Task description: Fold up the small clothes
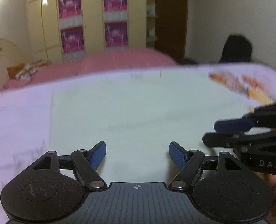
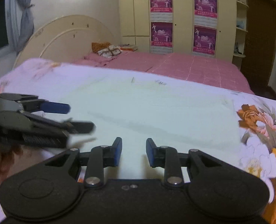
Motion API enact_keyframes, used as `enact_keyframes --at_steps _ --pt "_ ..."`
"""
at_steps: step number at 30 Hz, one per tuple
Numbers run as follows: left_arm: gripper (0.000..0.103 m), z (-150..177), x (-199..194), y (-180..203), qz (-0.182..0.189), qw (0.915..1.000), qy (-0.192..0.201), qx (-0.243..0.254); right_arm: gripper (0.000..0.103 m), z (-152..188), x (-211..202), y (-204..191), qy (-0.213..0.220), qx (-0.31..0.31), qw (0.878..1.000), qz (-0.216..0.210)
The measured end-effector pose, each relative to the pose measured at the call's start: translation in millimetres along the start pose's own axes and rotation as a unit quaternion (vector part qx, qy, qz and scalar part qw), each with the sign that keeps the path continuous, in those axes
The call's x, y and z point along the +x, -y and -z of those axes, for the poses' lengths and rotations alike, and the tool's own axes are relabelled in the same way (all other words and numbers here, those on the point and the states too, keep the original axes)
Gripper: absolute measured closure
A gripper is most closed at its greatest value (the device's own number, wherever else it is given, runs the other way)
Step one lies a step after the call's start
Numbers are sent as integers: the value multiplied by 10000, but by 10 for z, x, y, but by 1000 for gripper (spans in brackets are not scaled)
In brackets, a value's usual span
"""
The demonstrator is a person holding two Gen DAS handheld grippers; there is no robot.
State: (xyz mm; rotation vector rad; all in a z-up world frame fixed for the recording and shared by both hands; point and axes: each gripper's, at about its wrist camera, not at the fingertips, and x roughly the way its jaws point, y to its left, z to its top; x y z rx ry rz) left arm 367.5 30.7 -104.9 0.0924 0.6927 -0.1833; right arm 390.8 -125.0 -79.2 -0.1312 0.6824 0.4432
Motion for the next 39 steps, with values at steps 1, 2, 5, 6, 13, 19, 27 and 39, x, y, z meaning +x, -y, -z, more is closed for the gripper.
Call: enact_keyframes --at_steps 1,2,5,6,13,19,27,39 --pt "28 53 54 10 -46 9999 -154 10 75 27 17 -34 -68 -1 10000 22" --pt "25 99 51 2 -60 10000 -57 -21 74 60 48 -46 -174 31 9998 -3" --pt "23 38 -50 -10 -111 9998 -80 -133 74 169 152 -165 -394 -227 9988 159" --pt "23 20 -116 -16 -80 9998 41 -152 74 149 146 -181 -409 -267 9986 196" --pt "23 228 -198 -150 -177 9997 -26 -192 74 229 5 -125 -453 -258 9985 189" --pt "23 469 -375 -556 -329 9982 -25 -508 75 463 -346 265 -634 65 9932 975" --pt "23 170 -336 -163 -219 9983 232 -496 73 402 -593 386 -159 593 9923 1079" --pt "8 234 57 -146 -555 9953 -344 -720 83 352 -475 426 -56 688 9897 1253"
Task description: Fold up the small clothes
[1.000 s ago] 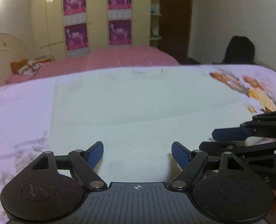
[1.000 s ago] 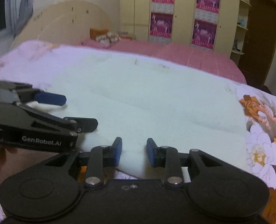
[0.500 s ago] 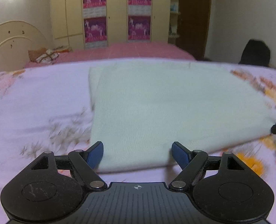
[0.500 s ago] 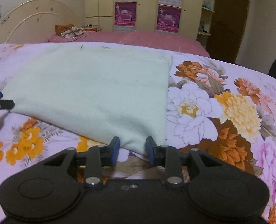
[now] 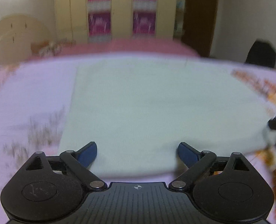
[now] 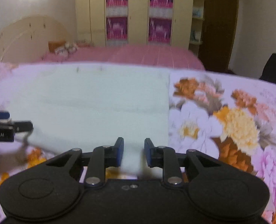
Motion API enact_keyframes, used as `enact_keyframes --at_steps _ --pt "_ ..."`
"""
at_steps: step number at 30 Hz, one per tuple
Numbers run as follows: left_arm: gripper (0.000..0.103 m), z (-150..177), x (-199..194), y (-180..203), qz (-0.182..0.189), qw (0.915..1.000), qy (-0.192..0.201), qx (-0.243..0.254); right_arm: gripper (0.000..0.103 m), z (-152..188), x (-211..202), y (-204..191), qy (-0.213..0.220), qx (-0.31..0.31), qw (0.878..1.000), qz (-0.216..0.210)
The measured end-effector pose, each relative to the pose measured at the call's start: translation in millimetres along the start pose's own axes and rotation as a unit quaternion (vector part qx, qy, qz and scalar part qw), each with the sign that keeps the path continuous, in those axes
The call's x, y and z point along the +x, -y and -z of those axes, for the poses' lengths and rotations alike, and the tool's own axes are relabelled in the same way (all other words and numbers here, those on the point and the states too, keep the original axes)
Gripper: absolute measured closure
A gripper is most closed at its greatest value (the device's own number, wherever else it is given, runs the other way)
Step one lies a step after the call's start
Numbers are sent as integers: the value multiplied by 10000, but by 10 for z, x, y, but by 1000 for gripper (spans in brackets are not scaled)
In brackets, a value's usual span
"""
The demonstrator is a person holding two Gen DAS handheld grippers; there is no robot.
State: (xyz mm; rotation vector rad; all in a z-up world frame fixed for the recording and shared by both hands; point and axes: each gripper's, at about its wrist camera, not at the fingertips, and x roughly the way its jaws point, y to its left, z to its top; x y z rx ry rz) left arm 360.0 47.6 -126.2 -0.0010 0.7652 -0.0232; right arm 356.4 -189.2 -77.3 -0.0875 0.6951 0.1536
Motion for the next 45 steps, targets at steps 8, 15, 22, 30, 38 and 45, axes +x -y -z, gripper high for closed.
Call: enact_keyframes --at_steps 8,15,22,30,38,45 --pt "6 4 -81 21 142 9994 307 5 80 -18 123 -151 -109 -69 9997 -210" --pt "6 28 -69 204 58 9993 328 197 76 80 389 -535 -317 -633 9962 -501" --pt "3 -4 97 373 213 9990 139 364 79 21 381 -524 -254 -516 9970 -516" --pt "0 -93 202 292 169 9994 52 284 76 -104 406 -531 -157 -496 9978 -413" --pt "0 -157 243 -4 43 10000 83 -32 78 -123 595 -323 -432 -168 9985 -295" --pt "0 -215 284 144 -27 9996 120 245 73 -188 660 -414 -286 -393 9981 -372"
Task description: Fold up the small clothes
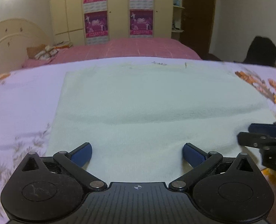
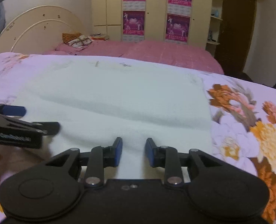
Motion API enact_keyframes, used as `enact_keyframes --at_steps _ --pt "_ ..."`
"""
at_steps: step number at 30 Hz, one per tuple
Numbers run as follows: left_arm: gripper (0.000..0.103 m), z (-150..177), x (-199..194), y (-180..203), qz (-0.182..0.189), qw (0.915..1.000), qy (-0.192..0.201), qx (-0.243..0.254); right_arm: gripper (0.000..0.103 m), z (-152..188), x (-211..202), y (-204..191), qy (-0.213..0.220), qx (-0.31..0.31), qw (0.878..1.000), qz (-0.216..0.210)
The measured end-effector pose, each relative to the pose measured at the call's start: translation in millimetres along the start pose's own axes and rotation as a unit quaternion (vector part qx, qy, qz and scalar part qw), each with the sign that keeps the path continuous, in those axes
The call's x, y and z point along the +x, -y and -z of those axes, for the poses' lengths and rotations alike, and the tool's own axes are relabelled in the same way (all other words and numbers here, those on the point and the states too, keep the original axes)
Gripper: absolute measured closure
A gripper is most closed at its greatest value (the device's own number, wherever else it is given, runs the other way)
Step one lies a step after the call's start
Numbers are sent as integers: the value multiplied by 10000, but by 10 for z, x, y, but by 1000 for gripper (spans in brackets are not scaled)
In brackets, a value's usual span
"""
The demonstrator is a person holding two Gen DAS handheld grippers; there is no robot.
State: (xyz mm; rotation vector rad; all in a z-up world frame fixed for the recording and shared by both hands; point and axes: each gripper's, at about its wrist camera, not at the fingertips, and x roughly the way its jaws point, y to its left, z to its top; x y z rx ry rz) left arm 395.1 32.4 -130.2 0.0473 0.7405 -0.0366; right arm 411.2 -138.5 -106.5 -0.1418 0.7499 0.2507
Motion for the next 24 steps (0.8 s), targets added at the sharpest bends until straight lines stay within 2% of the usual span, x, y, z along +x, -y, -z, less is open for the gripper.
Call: enact_keyframes --at_steps 2,5,7,9,12,14,15,16,17,19,22,24 --pt "0 -44 9 -13 21 10000 -38 46 74 -28 62 -35 -95 -111 9999 84" --pt "0 -34 -10 -17 68 9999 -94 41 73 -71 -69 -77 244 -203 9995 78" --pt "0 -38 -43 -30 53 9999 -130 7 73 -52 59 -87 -129 -338 9993 113" --pt "0 -25 -133 -88 0 9999 -63 -89 73 -46 50 -50 -149 -261 9995 68" --pt "0 101 -383 -293 -89 9986 206 -485 74 -50 -134 25 112 -17 9999 -35" --pt "1 217 -554 -518 -127 9947 248 -991 75 -24 -226 66 164 65 9998 -93" --pt "8 282 -638 -646 -37 9907 261 -1338 75 -4 -251 92 132 127 9998 -98" --pt "28 363 -710 -781 187 9836 249 -1778 75 15 -269 117 121 198 9997 -105" --pt "35 451 -735 -900 488 9719 127 -2298 74 36 -291 144 125 289 9994 -115" --pt "38 611 -676 -1026 980 9459 -119 -3090 75 52 -340 152 170 475 9986 -163" --pt "38 609 -549 -1033 1037 9350 14 -3391 77 13 -344 135 233 715 9965 -353" --pt "38 549 -407 -1070 1177 9236 70 -3647 82 -40 -319 97 234 827 9948 -538"
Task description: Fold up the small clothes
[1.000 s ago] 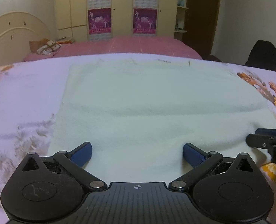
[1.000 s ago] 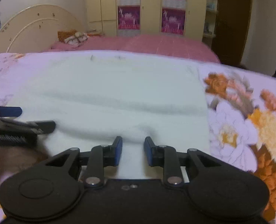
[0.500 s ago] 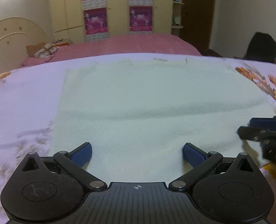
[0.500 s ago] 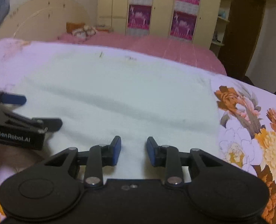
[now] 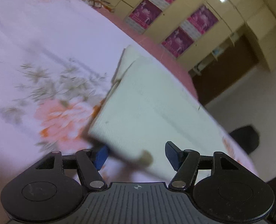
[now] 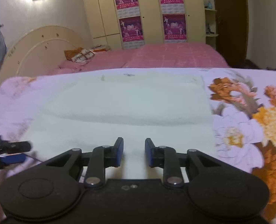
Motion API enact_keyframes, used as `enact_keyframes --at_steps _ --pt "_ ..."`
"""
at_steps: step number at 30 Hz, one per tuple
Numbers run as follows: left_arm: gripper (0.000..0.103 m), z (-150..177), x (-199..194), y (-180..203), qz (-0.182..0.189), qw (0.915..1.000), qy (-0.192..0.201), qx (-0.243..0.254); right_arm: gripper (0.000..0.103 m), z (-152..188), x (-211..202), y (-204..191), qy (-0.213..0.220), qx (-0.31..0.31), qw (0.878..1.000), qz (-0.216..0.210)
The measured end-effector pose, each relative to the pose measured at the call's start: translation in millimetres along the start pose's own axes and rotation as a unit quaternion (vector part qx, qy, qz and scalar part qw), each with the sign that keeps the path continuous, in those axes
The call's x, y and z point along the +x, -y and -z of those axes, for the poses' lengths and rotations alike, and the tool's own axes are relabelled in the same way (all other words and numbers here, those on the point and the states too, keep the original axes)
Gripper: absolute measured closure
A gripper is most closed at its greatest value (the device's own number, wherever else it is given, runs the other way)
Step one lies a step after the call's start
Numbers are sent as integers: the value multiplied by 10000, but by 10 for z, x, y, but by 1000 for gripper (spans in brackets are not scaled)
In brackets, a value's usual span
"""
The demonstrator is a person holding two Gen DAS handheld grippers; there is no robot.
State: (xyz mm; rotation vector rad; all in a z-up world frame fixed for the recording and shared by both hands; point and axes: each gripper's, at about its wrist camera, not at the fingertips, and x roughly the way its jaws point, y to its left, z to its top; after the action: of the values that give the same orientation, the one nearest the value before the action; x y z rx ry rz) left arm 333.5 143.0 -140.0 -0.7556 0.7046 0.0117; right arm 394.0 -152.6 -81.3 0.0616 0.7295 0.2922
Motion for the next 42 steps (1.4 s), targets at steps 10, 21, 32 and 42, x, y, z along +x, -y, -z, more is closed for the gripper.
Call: enact_keyframes --at_steps 10,21,32,42 --pt "94 -257 613 -21 285 9961 264 -793 99 -287 543 -172 -124 242 9985 -470" --pt "96 -255 683 -89 229 9955 221 -892 103 -204 947 -209 -219 45 9988 -432" --pt "96 -589 417 800 381 9927 175 1131 103 -239 928 -139 -262 381 9974 -554" --pt "96 -57 786 2423 824 9332 -840 3396 93 -263 308 938 483 2498 9652 -609"
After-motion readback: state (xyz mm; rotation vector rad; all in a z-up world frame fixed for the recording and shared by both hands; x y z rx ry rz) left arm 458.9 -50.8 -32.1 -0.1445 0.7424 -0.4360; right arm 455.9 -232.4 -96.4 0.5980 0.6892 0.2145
